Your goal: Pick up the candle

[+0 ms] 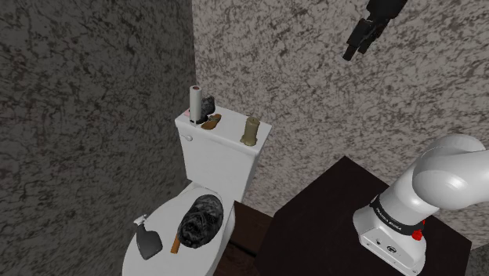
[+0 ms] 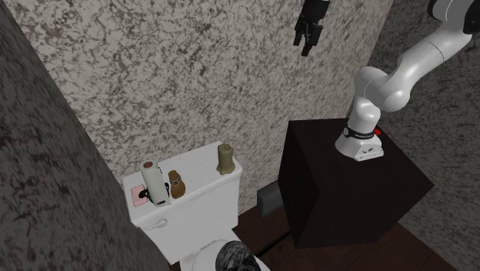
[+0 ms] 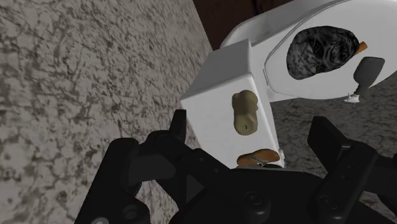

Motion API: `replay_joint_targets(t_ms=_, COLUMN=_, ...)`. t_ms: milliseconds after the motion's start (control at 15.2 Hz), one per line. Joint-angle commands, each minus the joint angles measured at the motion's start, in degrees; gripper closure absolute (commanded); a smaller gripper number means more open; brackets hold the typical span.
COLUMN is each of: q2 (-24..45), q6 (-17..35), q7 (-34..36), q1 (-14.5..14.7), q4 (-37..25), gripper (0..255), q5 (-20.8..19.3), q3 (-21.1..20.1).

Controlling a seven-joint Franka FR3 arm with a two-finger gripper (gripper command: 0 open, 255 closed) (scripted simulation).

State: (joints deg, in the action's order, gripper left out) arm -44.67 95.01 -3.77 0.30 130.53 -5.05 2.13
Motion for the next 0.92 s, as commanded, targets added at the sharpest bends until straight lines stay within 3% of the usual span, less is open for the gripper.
replay_joint_targets(t_ms=0, q2=0.0, q6=0.0, q7=0.0, q1=0.0, q4=0.0, gripper=0, q5=0.0, q3=0.0)
replay_joint_targets(t_ms=858, q2=16.36, q6=25.58, q7=3.25, q1=1.04, q4=9.3, gripper=0, q5=-0.39, q3=-1.67)
